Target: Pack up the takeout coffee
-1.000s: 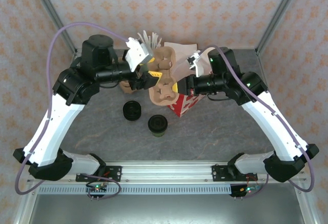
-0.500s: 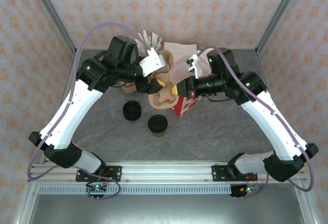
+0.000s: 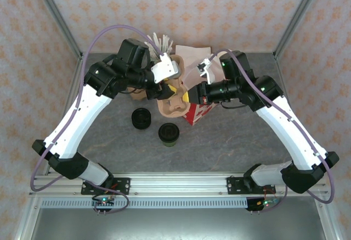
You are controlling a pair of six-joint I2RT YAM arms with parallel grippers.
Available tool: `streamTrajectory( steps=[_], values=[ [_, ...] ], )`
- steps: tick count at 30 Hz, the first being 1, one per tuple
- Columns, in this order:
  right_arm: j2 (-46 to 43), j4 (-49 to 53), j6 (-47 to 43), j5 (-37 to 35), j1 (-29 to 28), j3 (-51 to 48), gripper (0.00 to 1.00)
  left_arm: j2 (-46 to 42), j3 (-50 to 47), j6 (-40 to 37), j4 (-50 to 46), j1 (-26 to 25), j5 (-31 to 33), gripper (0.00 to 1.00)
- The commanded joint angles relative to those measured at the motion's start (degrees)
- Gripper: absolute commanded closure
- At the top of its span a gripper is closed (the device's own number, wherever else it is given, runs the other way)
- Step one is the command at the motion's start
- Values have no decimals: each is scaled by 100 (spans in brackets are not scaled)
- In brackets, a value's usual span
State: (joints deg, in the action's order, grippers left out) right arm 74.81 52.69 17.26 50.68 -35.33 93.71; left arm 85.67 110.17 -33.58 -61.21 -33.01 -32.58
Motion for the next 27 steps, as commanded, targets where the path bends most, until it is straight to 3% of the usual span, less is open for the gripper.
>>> streamTrajectory(
  steps=[1,12,16,20,27],
  values=[
    [-23,-15,-94,105,-18,42,100,64,6,-148,-239,-38,-107,51],
    [-132,-90,13,86,-19,-71,100,82,-73,-151,-259,-56,-299,58],
    [-193,-118,53,83,-18,-121,100,81,-162,-140,-173,-104,-276,51],
    [-234,-127,85,89,-18,-157,100,151,-150,-143,-193,-150,-275,51],
    [-300,-89,94,21,-21,-221,100,152,-119,-73,-156,-171,-273,65]
  ],
)
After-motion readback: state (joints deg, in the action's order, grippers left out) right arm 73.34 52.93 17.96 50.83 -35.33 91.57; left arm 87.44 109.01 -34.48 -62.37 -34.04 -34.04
